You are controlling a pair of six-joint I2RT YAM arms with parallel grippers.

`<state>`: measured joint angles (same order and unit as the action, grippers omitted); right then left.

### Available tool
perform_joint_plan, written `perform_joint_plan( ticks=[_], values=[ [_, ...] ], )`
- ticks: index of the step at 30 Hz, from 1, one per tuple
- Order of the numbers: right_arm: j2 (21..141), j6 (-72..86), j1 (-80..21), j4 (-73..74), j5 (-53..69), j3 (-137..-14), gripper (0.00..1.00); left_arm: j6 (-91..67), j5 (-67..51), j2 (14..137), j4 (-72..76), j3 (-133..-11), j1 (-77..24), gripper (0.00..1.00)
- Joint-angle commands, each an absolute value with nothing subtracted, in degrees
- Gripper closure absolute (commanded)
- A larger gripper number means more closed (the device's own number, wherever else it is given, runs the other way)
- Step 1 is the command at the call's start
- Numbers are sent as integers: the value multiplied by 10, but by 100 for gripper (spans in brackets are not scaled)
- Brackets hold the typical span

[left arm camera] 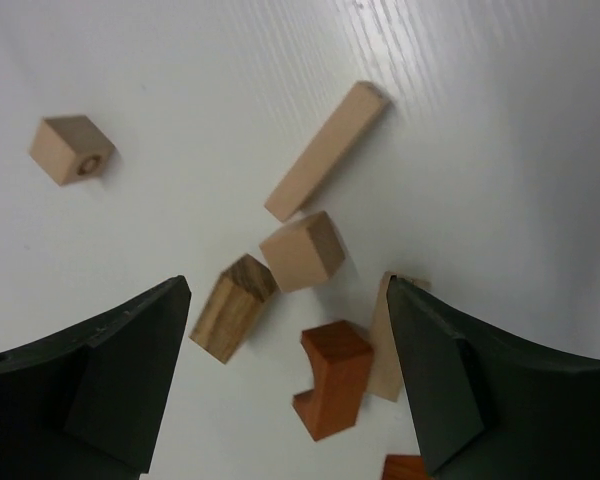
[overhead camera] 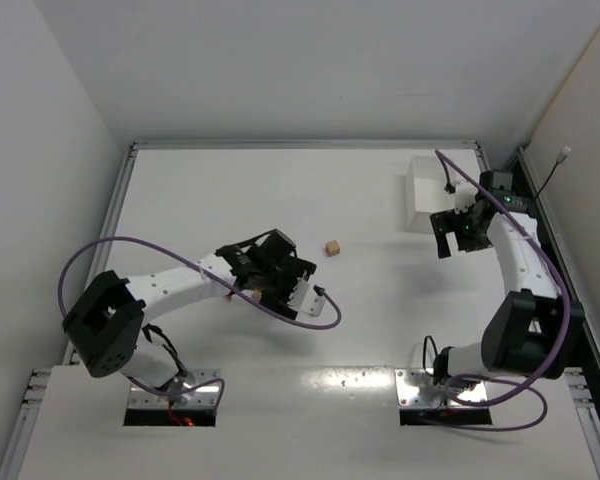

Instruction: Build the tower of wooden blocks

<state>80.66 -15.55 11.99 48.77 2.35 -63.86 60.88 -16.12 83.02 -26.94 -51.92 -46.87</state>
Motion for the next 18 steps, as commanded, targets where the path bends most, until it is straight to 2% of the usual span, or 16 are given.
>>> perform_joint_plan(
  ticks=[1, 5, 11, 18],
  values=[
    [809, -148, 134, 499, 68, -634, 0, 701, -244, 826, -196, -528, -472, 23],
    [803, -153, 155, 504, 74, -628, 0, 724, -277, 877, -214, -570, -472, 23],
    [803, -153, 178, 515, 84, -634, 0, 743, -311, 936, -270, -632, -472, 33],
    [803, -158, 199, 515, 90, -634, 0, 793, -334, 975, -364, -676, -466, 37]
  ],
)
